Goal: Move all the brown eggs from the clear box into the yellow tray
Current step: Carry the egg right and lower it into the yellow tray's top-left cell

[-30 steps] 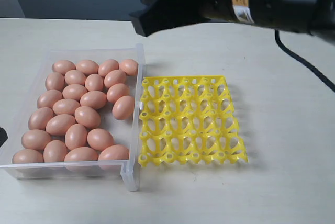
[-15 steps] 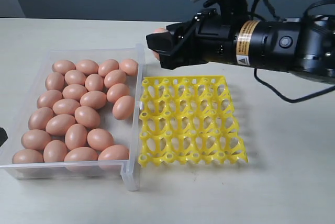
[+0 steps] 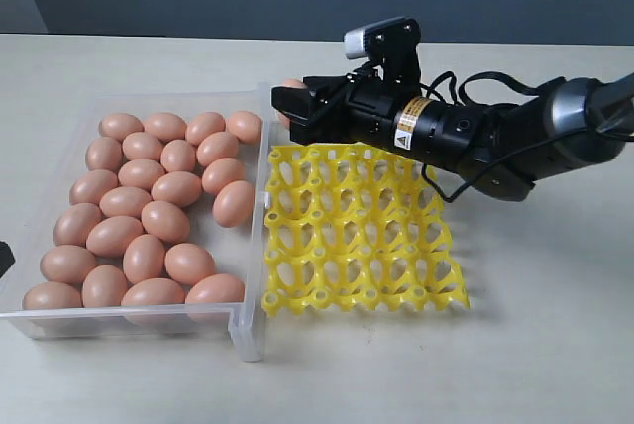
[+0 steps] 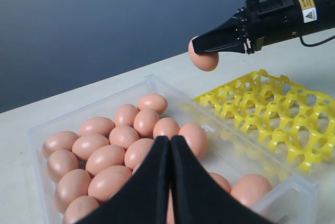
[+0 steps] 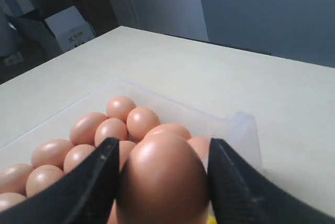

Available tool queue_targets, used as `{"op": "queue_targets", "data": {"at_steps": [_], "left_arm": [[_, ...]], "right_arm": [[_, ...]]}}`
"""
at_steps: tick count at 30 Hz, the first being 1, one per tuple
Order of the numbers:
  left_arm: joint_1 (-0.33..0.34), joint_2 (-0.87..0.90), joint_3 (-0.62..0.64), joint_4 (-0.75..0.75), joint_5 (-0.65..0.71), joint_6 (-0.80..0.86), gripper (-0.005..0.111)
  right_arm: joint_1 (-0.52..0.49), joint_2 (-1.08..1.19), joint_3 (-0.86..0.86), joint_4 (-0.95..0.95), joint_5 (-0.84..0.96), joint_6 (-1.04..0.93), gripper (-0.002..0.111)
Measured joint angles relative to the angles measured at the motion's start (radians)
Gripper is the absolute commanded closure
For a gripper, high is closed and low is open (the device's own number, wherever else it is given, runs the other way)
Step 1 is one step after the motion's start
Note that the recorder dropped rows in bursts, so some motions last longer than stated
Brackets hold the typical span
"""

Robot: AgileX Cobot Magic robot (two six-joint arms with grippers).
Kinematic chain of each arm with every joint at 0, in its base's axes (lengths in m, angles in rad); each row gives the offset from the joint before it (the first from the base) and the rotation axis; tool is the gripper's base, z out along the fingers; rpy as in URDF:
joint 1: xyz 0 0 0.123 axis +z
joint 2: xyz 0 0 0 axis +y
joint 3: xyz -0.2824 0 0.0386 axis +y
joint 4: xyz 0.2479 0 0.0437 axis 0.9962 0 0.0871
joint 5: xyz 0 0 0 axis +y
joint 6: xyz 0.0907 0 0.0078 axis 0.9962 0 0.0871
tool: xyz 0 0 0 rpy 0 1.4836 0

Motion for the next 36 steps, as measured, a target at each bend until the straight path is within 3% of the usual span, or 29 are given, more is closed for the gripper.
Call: {"op": "queue_targets", "data": {"at_steps": [11,36], "left_arm": [[0.0,0.0,0.0,0.0,0.0,0.0,0.106],[0.0,0.0,0.0,0.0,0.0,0.0,0.106]], "right_arm": [[0.0,0.034,-0.068,-0.109,0.127,0.101,0.109],[0.009,0.097,-0.068,-0.136,0.135,0.146,0.109]]}}
